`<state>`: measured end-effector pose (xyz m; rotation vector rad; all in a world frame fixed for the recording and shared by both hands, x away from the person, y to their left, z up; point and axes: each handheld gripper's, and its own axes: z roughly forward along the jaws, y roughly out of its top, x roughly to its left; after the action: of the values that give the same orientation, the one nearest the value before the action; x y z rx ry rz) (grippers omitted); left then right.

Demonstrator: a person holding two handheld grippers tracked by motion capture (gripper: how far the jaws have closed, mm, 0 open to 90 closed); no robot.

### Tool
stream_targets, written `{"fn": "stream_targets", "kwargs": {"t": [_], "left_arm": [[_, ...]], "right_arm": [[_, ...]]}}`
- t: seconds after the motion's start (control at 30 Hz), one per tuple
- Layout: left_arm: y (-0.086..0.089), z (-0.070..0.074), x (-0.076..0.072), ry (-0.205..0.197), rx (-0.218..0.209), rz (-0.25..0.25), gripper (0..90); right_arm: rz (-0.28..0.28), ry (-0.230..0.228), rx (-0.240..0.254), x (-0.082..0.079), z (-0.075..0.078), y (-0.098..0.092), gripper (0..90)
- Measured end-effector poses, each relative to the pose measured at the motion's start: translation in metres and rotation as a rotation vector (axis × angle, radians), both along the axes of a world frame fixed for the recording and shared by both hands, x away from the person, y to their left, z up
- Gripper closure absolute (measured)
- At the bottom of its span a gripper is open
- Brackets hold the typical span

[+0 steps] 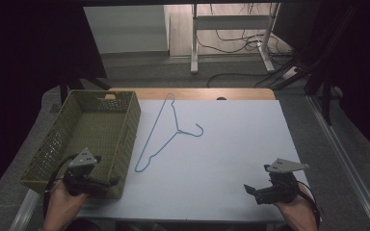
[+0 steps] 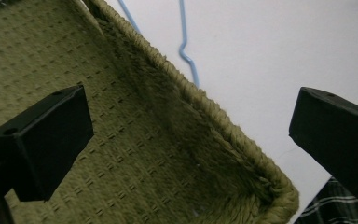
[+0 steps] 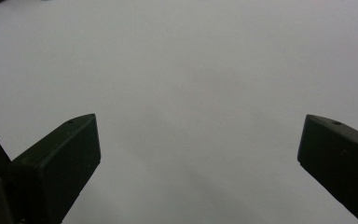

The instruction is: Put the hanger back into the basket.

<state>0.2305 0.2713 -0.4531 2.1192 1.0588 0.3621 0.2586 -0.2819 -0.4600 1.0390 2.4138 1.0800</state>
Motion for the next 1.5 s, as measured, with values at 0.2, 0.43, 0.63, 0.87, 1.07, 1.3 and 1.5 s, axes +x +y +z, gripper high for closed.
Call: {"fn": "stream_targets", "kwargs": {"t": [0.2,0.43,0.63,0.87,1.07,1.3,1.5], "left_arm": [[0.001,-0.003,0.001,0.006,-0.036,-0.014,0.0],[0.003,-0.003,0.002,-0.006,-0.072,-0.019,0.0],[0.003,-0.003,0.002,-0.050,-0.046,-0.013,0.0],[0.000,0.002,0.004,-0.032,-0.046,0.004,0.8],[-0.011,0.011,0.009,-0.009,-0.045,0.002,1.2],[-0.020,0.018,0.016,0.006,-0.068,-0.005,0.2],[-0.033,0.025,0.028,0.012,-0.040,-0.035,0.0]], "right_arm": [[-0.007,0.019,0.015,0.002,-0.003,-0.002,0.0],[-0.006,0.011,0.006,0.002,-0.004,-0.002,0.0],[-0.006,0.005,-0.003,0.002,-0.004,-0.001,0.0],[-0.009,0.005,-0.018,0.002,-0.004,0.000,0.0],[-0.024,-0.009,-0.022,0.002,-0.003,-0.002,0.0],[-0.022,-0.022,-0.037,0.001,-0.002,-0.001,0.0],[-0.028,-0.019,-0.037,0.000,-0.001,-0.001,0.0]]}}
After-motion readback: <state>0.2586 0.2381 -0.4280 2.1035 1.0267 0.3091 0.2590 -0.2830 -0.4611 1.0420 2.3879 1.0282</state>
